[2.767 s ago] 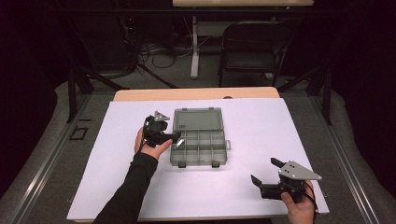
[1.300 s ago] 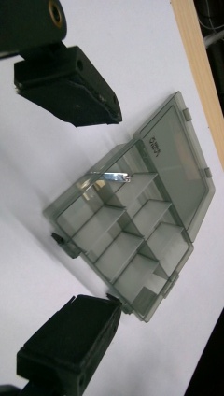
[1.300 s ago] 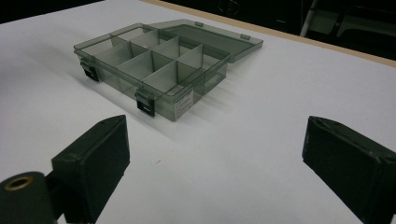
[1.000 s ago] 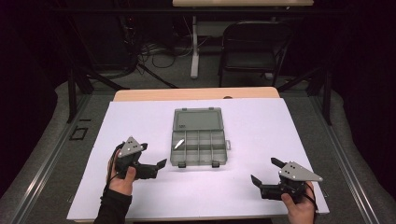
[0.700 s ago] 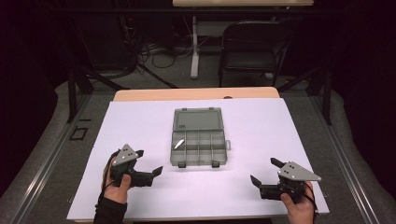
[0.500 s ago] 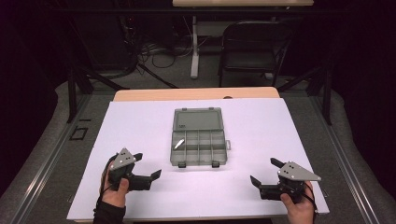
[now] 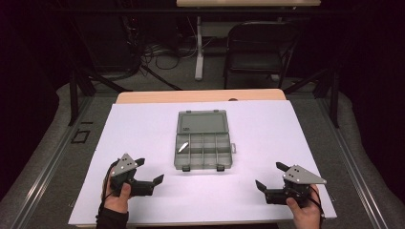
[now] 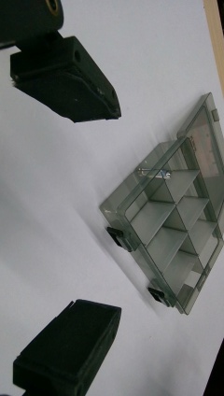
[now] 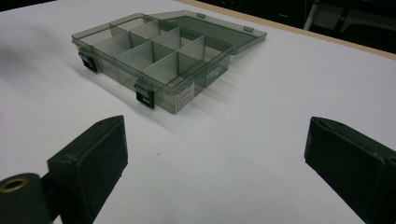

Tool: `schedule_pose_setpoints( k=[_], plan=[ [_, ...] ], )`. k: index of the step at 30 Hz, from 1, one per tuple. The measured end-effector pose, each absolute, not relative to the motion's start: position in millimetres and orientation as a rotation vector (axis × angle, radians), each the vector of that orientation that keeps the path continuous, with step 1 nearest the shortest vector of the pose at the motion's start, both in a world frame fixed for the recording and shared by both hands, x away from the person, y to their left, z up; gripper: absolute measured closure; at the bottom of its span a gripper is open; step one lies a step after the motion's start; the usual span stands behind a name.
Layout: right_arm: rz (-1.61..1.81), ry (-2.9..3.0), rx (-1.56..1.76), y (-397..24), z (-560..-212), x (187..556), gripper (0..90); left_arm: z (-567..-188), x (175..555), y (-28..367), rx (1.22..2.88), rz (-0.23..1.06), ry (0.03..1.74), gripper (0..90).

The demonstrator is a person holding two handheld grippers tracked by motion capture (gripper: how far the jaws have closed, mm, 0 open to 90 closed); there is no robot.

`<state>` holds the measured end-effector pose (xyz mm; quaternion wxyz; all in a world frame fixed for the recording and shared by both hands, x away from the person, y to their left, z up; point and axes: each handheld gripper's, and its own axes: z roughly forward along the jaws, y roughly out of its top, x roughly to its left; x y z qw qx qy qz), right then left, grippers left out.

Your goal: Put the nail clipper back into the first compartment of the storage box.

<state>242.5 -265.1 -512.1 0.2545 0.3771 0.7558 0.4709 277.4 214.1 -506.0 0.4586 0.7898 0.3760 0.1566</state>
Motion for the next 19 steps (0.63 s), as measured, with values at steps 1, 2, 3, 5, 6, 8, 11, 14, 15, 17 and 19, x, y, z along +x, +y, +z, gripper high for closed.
schedule_pose_setpoints(
  k=[1, 2, 3, 5, 6, 8, 11, 14, 15, 17, 19],
  plan=[
    [1.274, 2.06, 1.026, -265.4, -512.2, 242.6, 6.0, -506.5, 277.6, 214.7, 1.944, 0.384, 0.927, 5.9],
    [1.275, 2.062, 1.026, -265.4, -512.7, 242.9, 6.0, -507.1, 277.8, 215.0, 1.939, 0.377, 0.931, 5.9],
    [1.274, 2.061, 1.024, -265.4, -513.1, 243.2, 6.0, -507.3, 277.6, 215.4, 1.938, 0.375, 0.936, 5.9],
    [1.274, 2.06, 1.026, -265.0, -513.4, 243.2, 6.0, -507.7, 278.0, 216.0, 1.942, 0.375, 0.931, 5.9],
    [1.273, 2.06, 1.023, -265.0, -513.3, 243.2, 6.0, -507.9, 278.1, 216.1, 1.94, 0.377, 0.931, 5.9],
    [1.272, 2.063, 1.023, -264.9, -513.4, 243.3, 6.0, -508.3, 278.4, 216.2, 1.941, 0.38, 0.933, 5.9],
    [1.266, 2.065, 1.026, -264.7, -513.8, 243.3, 6.0, -509.8, 279.5, 217.4, 1.942, 0.376, 0.943, 5.9],
    [1.265, 2.068, 1.027, -265.2, -513.8, 243.4, 6.0, -510.9, 280.6, 219.7, 1.947, 0.376, 0.956, 5.9],
    [1.268, 2.067, 1.027, -265.3, -513.9, 243.6, 6.0, -510.9, 280.8, 220.3, 1.945, 0.376, 0.962, 5.9],
    [1.267, 2.068, 1.028, -265.5, -514.0, 243.7, 6.0, -510.8, 281.3, 221.6, 1.94, 0.383, 0.965, 5.9],
    [1.27, 2.065, 1.026, -265.4, -514.4, 244.1, 6.0, -510.1, 281.3, 223.3, 1.941, 0.386, 0.967, 5.9]
  ],
)
